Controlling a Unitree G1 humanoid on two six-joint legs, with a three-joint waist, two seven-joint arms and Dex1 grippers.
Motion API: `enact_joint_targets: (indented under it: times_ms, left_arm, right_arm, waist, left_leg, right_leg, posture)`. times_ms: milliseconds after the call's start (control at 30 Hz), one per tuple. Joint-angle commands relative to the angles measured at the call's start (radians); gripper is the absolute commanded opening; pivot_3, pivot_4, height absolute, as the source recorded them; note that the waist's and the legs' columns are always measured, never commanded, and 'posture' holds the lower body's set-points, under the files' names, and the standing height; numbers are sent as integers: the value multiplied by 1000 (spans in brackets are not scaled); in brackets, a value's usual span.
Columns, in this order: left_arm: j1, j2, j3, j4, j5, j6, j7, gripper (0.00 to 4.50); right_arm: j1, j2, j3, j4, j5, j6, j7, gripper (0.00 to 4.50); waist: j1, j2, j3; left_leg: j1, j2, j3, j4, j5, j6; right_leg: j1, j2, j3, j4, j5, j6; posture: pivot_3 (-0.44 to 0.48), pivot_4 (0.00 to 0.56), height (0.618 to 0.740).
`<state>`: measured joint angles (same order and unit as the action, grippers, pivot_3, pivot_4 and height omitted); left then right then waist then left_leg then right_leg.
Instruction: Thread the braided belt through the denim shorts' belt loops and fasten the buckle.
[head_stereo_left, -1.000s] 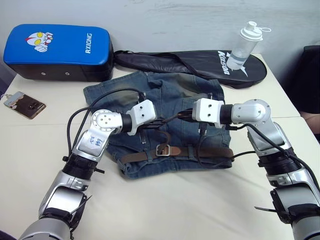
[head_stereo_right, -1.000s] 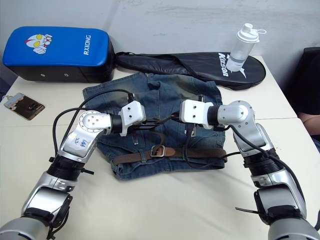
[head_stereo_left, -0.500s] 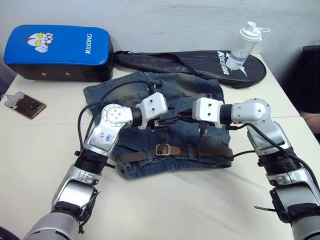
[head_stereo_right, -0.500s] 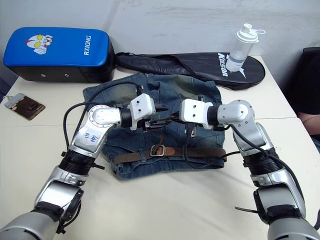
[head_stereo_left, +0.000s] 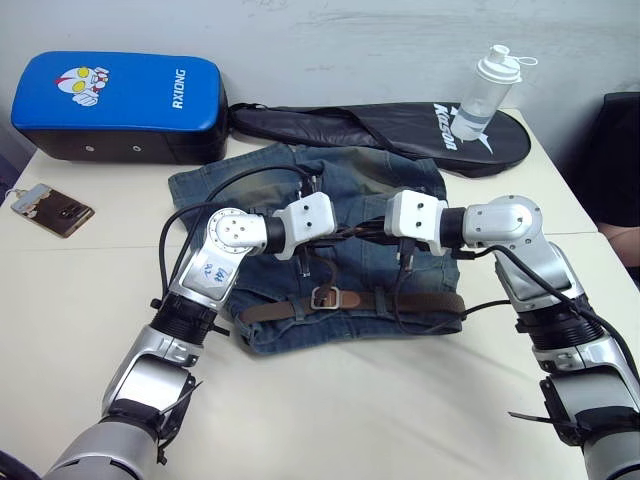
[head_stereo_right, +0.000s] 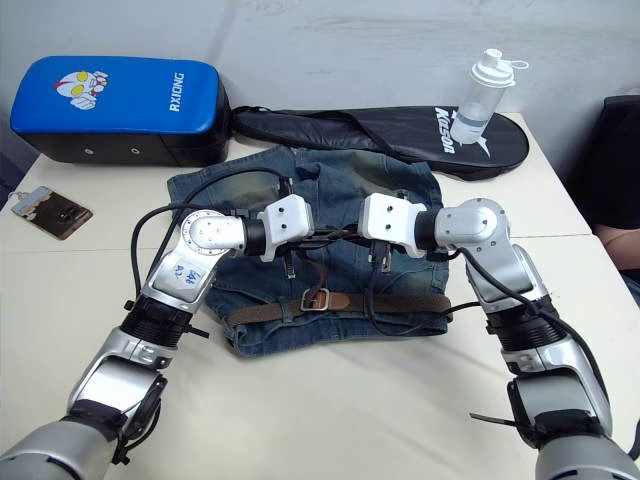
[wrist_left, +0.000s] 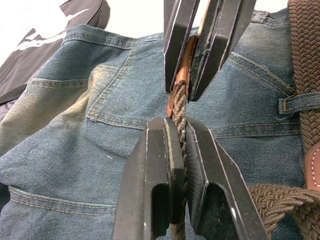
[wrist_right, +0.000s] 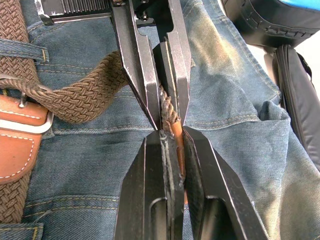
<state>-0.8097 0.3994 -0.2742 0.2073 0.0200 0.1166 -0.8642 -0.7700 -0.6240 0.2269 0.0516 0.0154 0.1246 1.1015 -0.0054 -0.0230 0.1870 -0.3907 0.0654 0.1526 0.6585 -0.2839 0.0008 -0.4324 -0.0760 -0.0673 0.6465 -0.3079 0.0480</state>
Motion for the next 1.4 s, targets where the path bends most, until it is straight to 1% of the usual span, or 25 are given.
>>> enact_joint_targets:
  times_ms: [33,67,100,200,233,300,333,433,600,700,900,1000,1033,1133,1267,1300,1400]
  left_arm:
    - [-26,5,24,10,3,-22,10,0]
    - [-27,11,26,16,5,-29,8,0]
    - [-26,19,27,22,7,-38,5,0]
    - [-23,56,21,52,26,-83,-15,0]
    - [-23,71,15,67,37,-105,-22,0]
    - [-25,93,3,92,53,-142,-35,0]
    - [-27,99,-1,104,57,-158,-41,0]
    - [-35,101,-1,132,64,-185,-56,0]
    - [-59,94,-12,175,81,-232,-80,0]
    - [-67,98,-15,193,87,-252,-89,0]
    - [-70,112,-5,209,95,-275,-102,0]
    - [-64,121,-3,206,93,-288,-112,0]
    - [-63,124,-3,204,92,-292,-116,0]
    - [-54,137,-9,197,84,-323,-147,0]
    - [-49,148,-10,197,74,-333,-190,0]
    - [-50,151,-10,199,73,-337,-201,0]
    - [-52,154,-11,205,75,-348,-225,0]
  right_arm:
    - [13,-8,-46,-133,125,128,49,894]
    - [21,-14,-49,-148,130,139,51,1417]
    - [29,-23,-46,-161,124,138,49,1539]
    - [117,-48,-23,-270,127,170,47,2856]
    - [153,-56,-9,-303,115,166,40,3134]
    - [211,-60,16,-352,84,154,16,4093]
    - [238,-58,31,-373,70,152,3,4416]
    - [279,-52,58,-396,36,142,-25,4416]
    - [332,-36,112,-339,-73,57,-110,4416]
    - [329,-25,118,-298,-125,8,-158,4416]
    - [318,-16,122,-258,-154,-38,-173,4416]
    - [303,2,107,-247,-145,-38,-185,3665]
    - [300,5,104,-245,-143,-37,-187,3152]
    - [292,20,84,-247,-129,6,-195,1893]
    - [280,32,58,-249,-120,52,-213,75]
    - [276,33,51,-244,-123,51,-222,7]
    - [261,36,35,-232,-134,39,-250,7]
  waist:
    - [0,0,0]
    - [0,0,0]
    - [0,0,0]
    - [2,0,0]
    - [2,0,0]
    - [1,0,0]
    - [1,0,0]
    - [2,0,0]
    - [3,0,0]
    - [2,0,0]
    - [1,0,0]
    - [0,0,0]
    - [1,0,0]
    - [1,0,0]
    - [1,0,0]
    - [1,0,0]
    - [1,0,0]
  left_leg:
    - [0,0,0,0,0,0]
    - [0,0,0,0,0,0]
    - [0,0,0,0,0,0]
    - [0,0,-1,0,0,0]
    - [0,0,-1,0,0,0]
    - [0,0,-1,0,-1,1]
    - [0,0,-1,0,-1,1]
    - [-1,0,-1,2,-1,2]
    - [-1,0,-1,4,-2,3]
    - [-1,-1,0,4,-2,3]
    - [0,0,0,5,-2,3]
    - [0,0,0,5,-2,3]
    - [0,0,0,5,-2,3]
    - [0,0,0,5,-2,3]
    - [0,0,0,5,-2,3]
    - [0,0,0,5,-2,3]
    - [0,0,0,5,-2,3]
  right_leg:
    - [0,0,0,0,0,0]
    - [0,0,0,0,0,0]
    - [0,0,0,0,0,0]
    - [0,0,-1,0,0,0]
    - [0,0,-1,0,0,0]
    - [1,0,-1,0,0,0]
    - [0,0,-1,0,0,0]
    - [1,0,-3,0,0,0]
    - [1,0,-8,1,0,0]
    - [1,0,-9,1,0,0]
    - [1,1,-9,2,0,1]
    - [1,1,-9,2,0,1]
    - [1,1,-9,2,0,1]
    - [1,1,-9,2,0,1]
    - [1,1,-9,2,0,1]
    - [1,1,-9,3,0,1]
    - [1,1,-9,3,0,1]
  posture:
    - [0,150,740]
    - [0,150,740]
    - [0,150,740]
    - [0,150,740]
    - [0,150,740]
    - [0,150,740]
    - [0,150,740]
    - [0,150,740]
    - [0,150,740]
    - [0,150,740]
    - [0,150,740]
    - [0,150,740]
    - [0,150,740]
    - [0,150,740]
    - [0,150,740]
    - [0,150,740]
    - [0,150,740]
